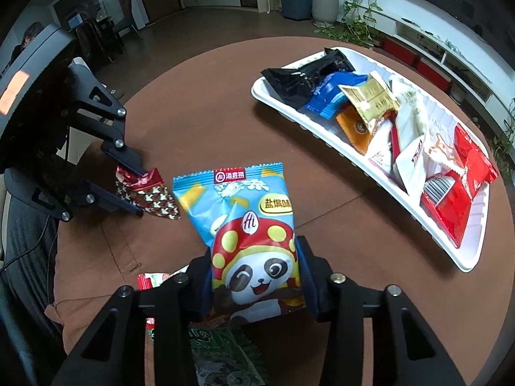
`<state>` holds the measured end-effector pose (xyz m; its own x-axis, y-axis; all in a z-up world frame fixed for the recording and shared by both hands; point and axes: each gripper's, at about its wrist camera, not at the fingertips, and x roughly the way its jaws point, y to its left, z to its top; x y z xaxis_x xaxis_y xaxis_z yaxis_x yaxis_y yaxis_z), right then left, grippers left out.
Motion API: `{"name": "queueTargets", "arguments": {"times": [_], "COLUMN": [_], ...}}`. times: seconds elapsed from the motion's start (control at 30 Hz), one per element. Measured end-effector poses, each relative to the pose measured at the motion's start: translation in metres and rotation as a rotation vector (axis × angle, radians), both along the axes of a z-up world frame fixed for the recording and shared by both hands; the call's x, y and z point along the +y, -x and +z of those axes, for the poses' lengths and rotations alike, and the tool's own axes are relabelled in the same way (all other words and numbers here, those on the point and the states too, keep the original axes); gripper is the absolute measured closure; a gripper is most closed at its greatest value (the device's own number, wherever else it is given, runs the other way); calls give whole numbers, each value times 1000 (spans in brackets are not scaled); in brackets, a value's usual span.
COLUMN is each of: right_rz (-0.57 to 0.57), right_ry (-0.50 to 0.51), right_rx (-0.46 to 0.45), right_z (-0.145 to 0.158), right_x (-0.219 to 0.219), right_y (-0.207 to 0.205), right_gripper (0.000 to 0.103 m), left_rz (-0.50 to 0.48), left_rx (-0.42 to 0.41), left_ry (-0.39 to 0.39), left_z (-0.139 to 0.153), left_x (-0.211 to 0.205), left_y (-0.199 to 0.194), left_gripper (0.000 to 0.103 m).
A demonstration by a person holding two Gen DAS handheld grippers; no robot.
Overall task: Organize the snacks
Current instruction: 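Grasp the red star-print wrapper with the left gripper while the right gripper grasps the panda packet, then carry the star-print wrapper and panda packet to the tray and lower them in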
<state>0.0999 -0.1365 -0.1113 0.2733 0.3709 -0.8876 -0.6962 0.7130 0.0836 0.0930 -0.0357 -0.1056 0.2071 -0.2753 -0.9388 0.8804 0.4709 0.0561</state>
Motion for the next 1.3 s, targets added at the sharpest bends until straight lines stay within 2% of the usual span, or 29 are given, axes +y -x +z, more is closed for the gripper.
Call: {"name": "queueTargets", "arguments": {"times": [0.07,0.3,0.47,0.7,0.83,1.07,1.17,1.3], "right_rz": [2,-6,-21,-74,-159,-360,-493,-602], "right_ry": [-3,-31,-63,-142,-191,-282,-284,-252], "right_rx": [-16,-45,-67,-107,-136,-202,-224,-216], "right_z": [3,14,23,45,60,87,95,98], "right_x": [1,0,-6,-29,-50,-87,-100,-112], "right_y": [1,1,3,-1,-9,-43,-70,-105], "right_gripper": [62,63,63,63,63,63,63,63], "left_rz": [44,165,215,317,391,517,559,602], "left_rx": [8,54,82,74,50,-16,-43,-66], "left_ry": [14,78,169,323,407,495,514,542], "left_z": [1,4,16,48,67,102,116,128], "left_x": [3,15,22,34,37,29,21,7], "left_y": [-2,-8,-10,-17,-35,-86,-113,-150], "left_gripper": [81,82,82,82,82,82,82,82]}}
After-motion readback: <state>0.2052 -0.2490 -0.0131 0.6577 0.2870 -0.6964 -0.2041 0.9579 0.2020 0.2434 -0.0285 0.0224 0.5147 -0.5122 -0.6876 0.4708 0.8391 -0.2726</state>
